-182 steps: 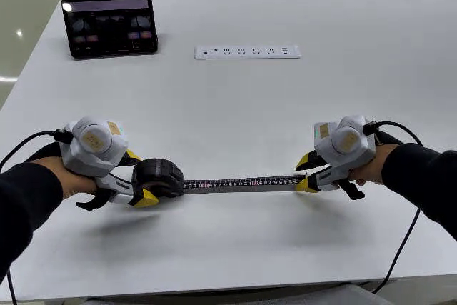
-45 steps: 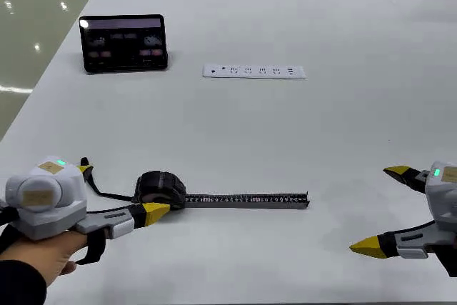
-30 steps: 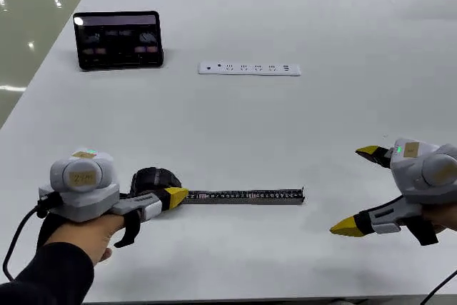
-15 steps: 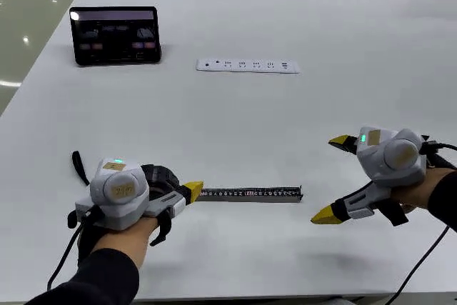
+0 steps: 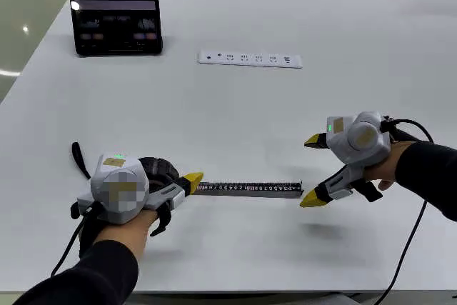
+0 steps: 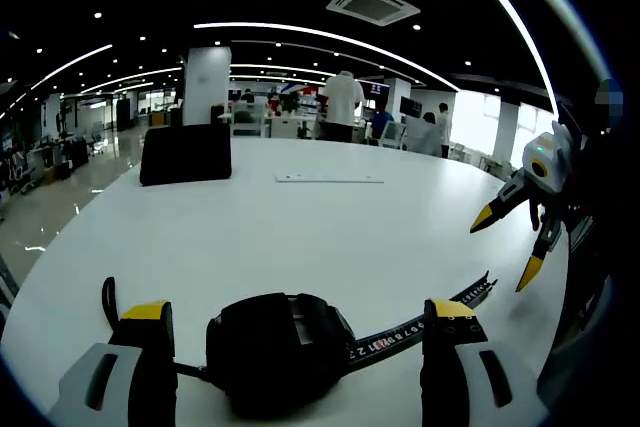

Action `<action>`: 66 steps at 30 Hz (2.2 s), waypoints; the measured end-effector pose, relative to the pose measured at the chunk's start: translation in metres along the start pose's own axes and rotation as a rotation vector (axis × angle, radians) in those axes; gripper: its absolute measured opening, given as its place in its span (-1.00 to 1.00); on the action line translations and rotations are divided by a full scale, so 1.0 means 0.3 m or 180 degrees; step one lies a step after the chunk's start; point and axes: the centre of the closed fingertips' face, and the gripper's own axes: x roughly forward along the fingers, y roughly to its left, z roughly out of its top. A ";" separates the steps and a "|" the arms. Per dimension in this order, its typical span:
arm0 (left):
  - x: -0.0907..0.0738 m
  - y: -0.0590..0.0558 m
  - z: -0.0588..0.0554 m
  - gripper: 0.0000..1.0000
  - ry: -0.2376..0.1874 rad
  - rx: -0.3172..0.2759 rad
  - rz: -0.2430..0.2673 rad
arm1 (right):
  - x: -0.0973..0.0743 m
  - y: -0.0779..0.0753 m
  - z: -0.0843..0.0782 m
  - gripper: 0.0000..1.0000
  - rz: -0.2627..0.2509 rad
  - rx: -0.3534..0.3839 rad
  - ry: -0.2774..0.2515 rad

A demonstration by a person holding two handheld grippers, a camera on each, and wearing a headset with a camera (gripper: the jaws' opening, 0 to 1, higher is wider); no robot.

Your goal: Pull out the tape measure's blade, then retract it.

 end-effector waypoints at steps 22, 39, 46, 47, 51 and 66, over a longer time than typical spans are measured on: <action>0.016 -0.001 -0.009 0.97 -0.0024 0.0005 -0.0068 | 0.080 0.037 -0.064 -0.42 0.0337 -0.0203 0.0303; 0.016 -0.010 -0.024 0.88 0.0006 -0.0005 -0.0097 | 0.085 0.051 -0.083 -0.73 0.0368 -0.0170 0.0328; 0.021 -0.005 -0.036 0.80 0.0045 -0.0077 -0.0087 | 0.087 0.050 -0.082 -0.76 0.0367 -0.0011 0.0328; 0.022 -0.004 -0.040 0.78 0.0057 -0.0087 -0.0086 | 0.088 0.051 -0.082 -0.77 0.0381 -0.0003 0.0355; 0.025 -0.004 -0.045 0.70 0.0073 -0.0112 -0.0085 | 0.092 0.057 -0.084 -0.78 0.0345 -0.0252 0.0510; 0.033 0.050 -0.067 0.30 0.0146 -0.0236 0.0101 | 0.092 0.054 -0.085 -0.78 0.0295 -0.0091 0.0608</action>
